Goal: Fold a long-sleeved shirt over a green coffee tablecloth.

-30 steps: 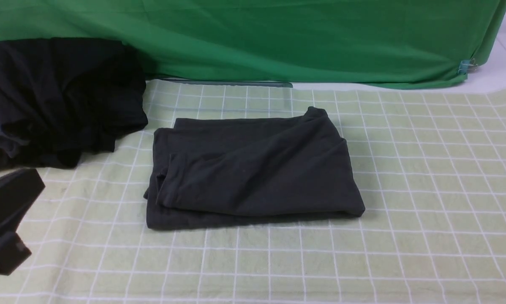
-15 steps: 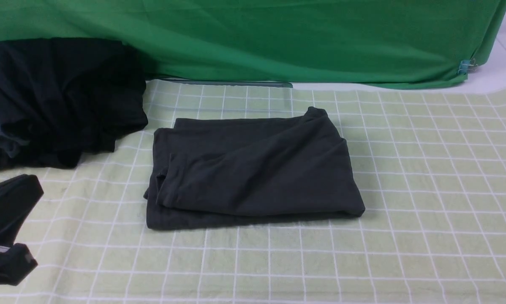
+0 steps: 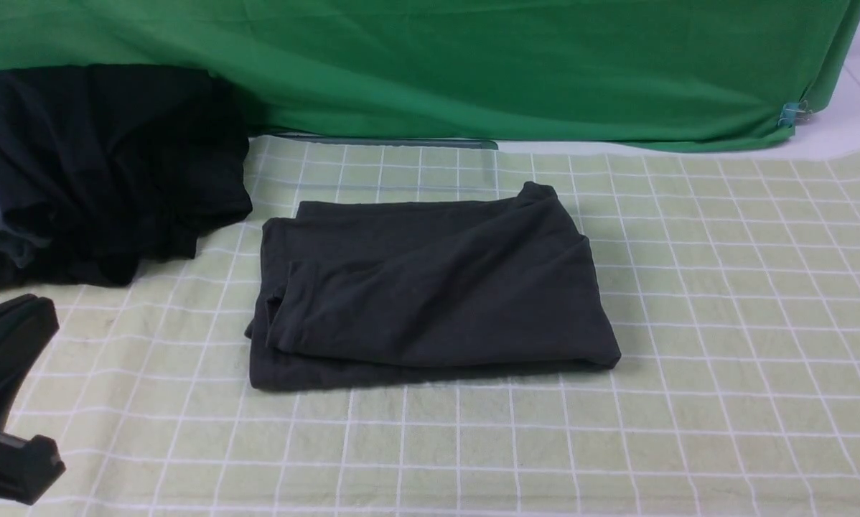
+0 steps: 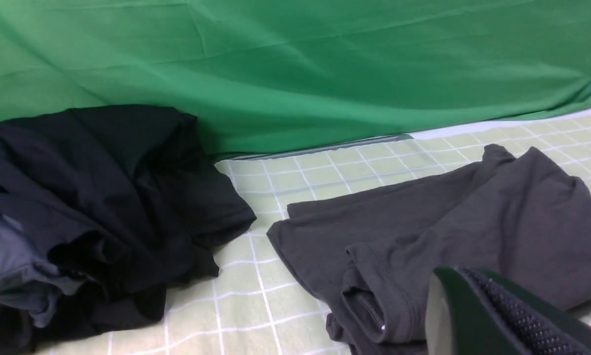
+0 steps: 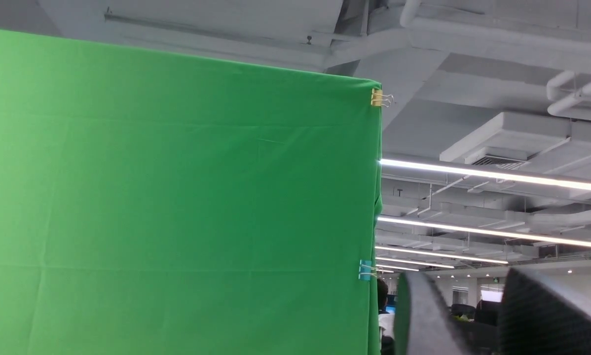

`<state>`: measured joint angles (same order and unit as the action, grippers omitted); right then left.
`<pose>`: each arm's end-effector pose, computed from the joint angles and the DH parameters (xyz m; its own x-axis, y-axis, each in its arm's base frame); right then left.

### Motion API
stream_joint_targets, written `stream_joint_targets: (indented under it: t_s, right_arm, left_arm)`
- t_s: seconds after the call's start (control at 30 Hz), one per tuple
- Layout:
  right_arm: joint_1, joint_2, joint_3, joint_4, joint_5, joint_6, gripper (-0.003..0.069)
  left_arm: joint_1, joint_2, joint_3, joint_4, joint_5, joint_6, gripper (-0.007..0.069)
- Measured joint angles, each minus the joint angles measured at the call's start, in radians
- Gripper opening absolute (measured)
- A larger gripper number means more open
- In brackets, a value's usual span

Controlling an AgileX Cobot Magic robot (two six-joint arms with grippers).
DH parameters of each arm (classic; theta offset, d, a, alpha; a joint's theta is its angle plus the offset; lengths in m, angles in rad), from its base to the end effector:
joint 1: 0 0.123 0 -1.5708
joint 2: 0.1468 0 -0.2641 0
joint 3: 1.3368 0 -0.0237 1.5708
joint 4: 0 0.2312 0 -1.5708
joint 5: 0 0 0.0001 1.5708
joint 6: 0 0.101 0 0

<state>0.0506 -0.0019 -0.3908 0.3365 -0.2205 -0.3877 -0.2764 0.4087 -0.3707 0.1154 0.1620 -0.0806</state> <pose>0.0110 -0.0067 0.3528 0.6331 -0.0266 -0.7736 0.0425 0.9991 0.0004 0.1022 -0.0270 0.2860 -0.0987 0.0626 -0.9931 0.2585 0.9654 0.0352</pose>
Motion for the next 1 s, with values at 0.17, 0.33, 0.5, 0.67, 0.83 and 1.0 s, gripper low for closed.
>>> stream_joint_targets:
  t_s: [0.17,0.33,0.5,0.67,0.83,1.0]
  right_arm:
    - [0.0,0.0,0.0,0.0,0.0,0.0,0.0237]
    - [0.0,0.0,0.0,0.0,0.0,0.0,0.0239]
    - [0.0,0.0,0.0,0.0,0.0,0.0,0.0239]
    - [0.0,0.0,0.0,0.0,0.0,0.0,0.0239]
    - [0.0,0.0,0.0,0.0,0.001,0.0,0.0239]
    - [0.0,0.0,0.0,0.0,0.001,0.0,0.0242]
  left_arm:
    - [0.079,-0.078,0.053,-0.11,-0.041,0.035,0.0001]
    - [0.215,-0.21,0.211,-0.146,-0.112,0.052,0.0001]
    - [0.289,-0.329,0.351,-0.147,-0.113,0.057,0.0001]
    - [0.289,-0.401,0.375,-0.139,-0.037,0.066,0.0001]
    - [0.289,-0.407,0.378,-0.14,0.066,0.092,0.0001]
    - [0.289,-0.407,0.378,-0.151,0.071,0.102,0.0001]
